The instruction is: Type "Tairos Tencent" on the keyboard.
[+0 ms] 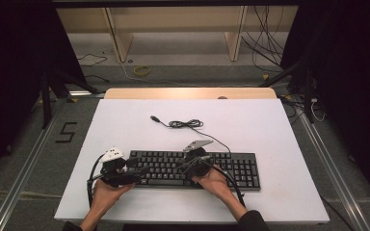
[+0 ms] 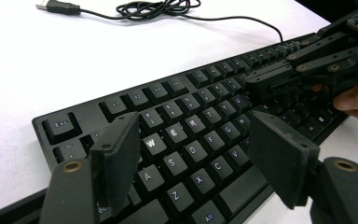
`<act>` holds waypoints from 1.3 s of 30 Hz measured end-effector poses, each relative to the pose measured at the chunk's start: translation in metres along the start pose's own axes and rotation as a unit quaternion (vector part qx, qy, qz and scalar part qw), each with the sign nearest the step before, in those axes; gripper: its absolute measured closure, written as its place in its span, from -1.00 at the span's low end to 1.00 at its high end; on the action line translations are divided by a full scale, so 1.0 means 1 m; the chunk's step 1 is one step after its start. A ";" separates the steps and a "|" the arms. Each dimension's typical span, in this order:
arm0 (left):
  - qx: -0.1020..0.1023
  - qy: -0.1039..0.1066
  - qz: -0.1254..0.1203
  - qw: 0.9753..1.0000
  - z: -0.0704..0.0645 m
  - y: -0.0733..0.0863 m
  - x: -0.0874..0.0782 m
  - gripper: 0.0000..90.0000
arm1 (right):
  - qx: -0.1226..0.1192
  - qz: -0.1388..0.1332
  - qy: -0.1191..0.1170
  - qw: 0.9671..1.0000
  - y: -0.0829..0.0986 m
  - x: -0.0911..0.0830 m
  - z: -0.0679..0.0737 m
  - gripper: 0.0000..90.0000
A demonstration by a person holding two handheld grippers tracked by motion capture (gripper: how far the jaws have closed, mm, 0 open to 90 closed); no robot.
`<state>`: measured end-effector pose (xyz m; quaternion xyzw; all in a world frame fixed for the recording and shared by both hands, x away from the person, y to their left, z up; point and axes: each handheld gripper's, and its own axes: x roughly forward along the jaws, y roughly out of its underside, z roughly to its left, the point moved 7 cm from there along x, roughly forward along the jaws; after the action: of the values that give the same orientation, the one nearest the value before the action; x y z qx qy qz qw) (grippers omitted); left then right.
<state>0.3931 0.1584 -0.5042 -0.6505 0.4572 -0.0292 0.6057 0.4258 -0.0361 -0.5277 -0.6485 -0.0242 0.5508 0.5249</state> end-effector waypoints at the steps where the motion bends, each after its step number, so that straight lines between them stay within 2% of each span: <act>1: 0.000 0.000 0.000 1.000 0.000 0.000 0.000 -0.25 | 0.001 -0.003 0.000 1.000 0.000 0.000 0.000 1.00; 7: 0.001 -0.001 0.001 1.000 0.000 0.000 0.000 -0.25 | 0.000 -0.002 0.004 1.000 0.000 0.000 0.001 1.00; 10: 0.000 0.000 0.001 1.000 0.001 0.000 0.000 -0.24 | 0.012 -0.005 0.000 1.000 -0.001 -0.001 0.001 1.00; 14: 0.000 0.000 0.001 1.000 0.001 0.000 0.000 -0.25 | 0.022 -0.029 -0.009 0.999 -0.008 -0.010 -0.001 1.00; 20: 0.003 0.001 0.001 1.000 0.000 0.000 0.001 -0.24 | 0.025 -0.045 -0.016 0.999 -0.012 -0.020 -0.001 0.95; 24: 0.004 0.002 0.000 1.000 0.000 0.000 0.002 -0.24 | 0.023 -0.053 -0.021 0.998 -0.015 -0.024 0.000 0.86; 34: 0.016 0.004 0.001 1.000 -0.002 -0.001 0.005 -0.24 | 0.024 -0.066 -0.032 0.997 -0.018 -0.032 0.002 0.39; 39: 0.018 0.003 -0.001 1.000 -0.001 -0.002 0.006 -0.24 | 0.024 -0.069 -0.032 0.997 -0.018 -0.035 0.003 0.25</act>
<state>0.3970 0.1534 -0.5051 -0.6398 0.4580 -0.0401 0.6159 0.4201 -0.0473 -0.4906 -0.6147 -0.0719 0.5341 0.5759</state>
